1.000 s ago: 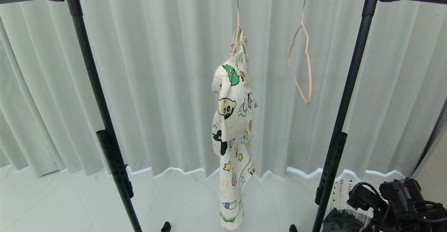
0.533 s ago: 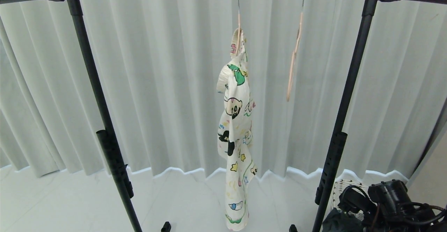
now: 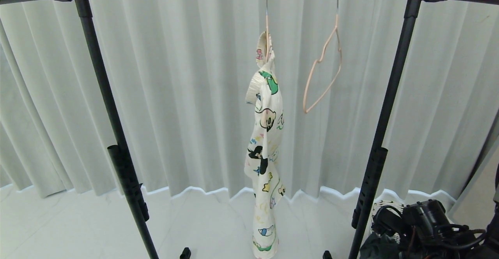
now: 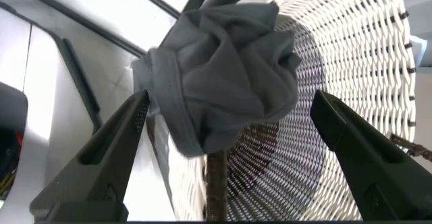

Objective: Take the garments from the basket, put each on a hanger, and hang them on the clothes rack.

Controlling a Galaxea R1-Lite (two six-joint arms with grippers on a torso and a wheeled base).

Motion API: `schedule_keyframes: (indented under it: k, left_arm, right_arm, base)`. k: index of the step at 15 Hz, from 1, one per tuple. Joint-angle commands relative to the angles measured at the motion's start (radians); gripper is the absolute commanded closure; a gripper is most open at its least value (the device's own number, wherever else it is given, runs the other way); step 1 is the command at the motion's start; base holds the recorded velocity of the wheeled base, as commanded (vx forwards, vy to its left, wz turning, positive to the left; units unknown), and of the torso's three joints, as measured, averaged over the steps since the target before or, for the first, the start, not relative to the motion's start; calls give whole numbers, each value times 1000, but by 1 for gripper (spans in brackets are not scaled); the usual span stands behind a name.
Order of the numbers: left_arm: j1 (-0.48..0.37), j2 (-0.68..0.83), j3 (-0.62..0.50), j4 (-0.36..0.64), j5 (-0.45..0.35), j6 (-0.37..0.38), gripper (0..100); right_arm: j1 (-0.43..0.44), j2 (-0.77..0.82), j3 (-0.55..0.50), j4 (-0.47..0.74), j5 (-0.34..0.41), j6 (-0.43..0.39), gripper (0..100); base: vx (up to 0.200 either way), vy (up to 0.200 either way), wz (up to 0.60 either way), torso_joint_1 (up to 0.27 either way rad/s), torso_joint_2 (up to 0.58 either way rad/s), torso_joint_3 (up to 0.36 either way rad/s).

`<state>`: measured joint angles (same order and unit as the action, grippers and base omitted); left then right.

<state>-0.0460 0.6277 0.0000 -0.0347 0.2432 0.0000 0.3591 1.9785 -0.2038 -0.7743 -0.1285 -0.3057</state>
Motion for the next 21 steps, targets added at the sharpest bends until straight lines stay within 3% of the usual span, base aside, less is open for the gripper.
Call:
schedule_keyframes:
  k: [1, 3, 5, 12, 13, 21]
  left_arm:
    - [0, 1, 0, -1, 1, 0, 0]
    - [0, 1, 0, -1, 1, 0, 0]
    - [0, 1, 0, -1, 1, 0, 0]
    - [0, -2, 0, -1, 1, 0, 0]
    - [0, 0, 0, -1, 1, 0, 0]
    - [0, -19, 0, -1, 1, 0, 0]
  right_arm:
    - [17, 6, -5, 0, 0, -1, 0]
    - [9, 34, -28, 0, -23, 11, 0]
    - [-8, 49, -32, 4, -105, 30, 0]
    - [-14, 31, -25, 6, -131, 36, 0]
    - [-12, 20, -23, 6, -131, 40, 100]
    - [-6, -81, 6, 6, -128, 71, 100]
  base:
    - [0, 0, 0, 0, 0, 0]
    - [0, 0, 0, 0, 0, 0]
    - [0, 0, 0, 0, 0, 0]
    - [0, 0, 0, 0, 0, 0]
    - [0, 0, 0, 0, 0, 0]
    - [0, 0, 0, 0, 0, 0]
